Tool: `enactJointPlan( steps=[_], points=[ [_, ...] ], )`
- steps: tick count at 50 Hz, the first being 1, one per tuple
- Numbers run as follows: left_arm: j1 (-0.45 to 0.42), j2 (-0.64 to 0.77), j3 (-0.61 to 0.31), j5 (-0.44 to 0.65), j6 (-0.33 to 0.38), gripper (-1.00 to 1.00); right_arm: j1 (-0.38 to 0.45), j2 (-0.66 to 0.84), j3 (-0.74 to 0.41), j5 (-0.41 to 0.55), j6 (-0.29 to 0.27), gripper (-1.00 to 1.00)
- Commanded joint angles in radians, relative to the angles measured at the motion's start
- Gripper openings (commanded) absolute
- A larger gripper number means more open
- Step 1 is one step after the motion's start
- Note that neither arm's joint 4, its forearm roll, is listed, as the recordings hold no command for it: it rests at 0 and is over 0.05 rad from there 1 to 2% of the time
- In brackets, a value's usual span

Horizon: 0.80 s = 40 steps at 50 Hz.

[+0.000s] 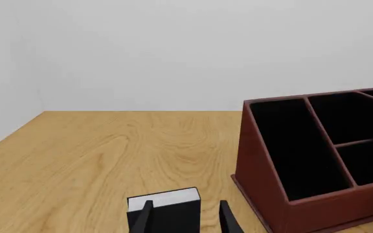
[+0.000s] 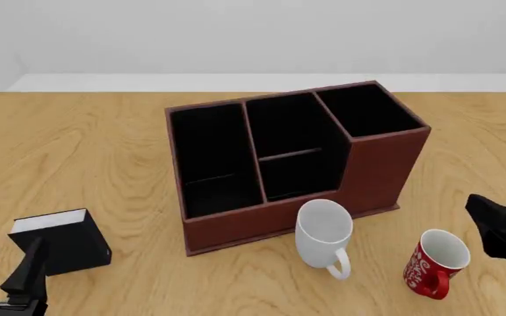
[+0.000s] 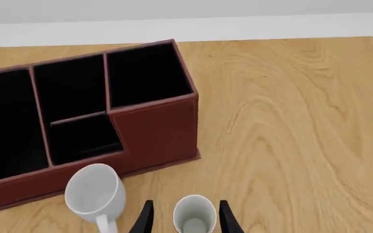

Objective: Pick up the red mug and place it to the right of the caddy.

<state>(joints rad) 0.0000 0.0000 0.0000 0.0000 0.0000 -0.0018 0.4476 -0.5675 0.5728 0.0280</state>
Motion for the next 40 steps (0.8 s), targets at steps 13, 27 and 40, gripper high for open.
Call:
enactJointPlan(
  steps=[13, 27, 40],
  points=[
    [0.0, 0.0, 0.0, 0.0, 0.0, 1.0, 0.007, 0.014, 0.108, 0.03, 0.031, 1.0],
    [0.0, 0.0, 0.0, 0.0, 0.0, 1.0, -0.026, -0.024, 0.152, 0.062, 0.012, 1.0],
    [0.0, 0.0, 0.0, 0.0, 0.0, 1.0, -0.052, -0.029, 0.222, 0.037, 0.027, 1.0]
  ],
)
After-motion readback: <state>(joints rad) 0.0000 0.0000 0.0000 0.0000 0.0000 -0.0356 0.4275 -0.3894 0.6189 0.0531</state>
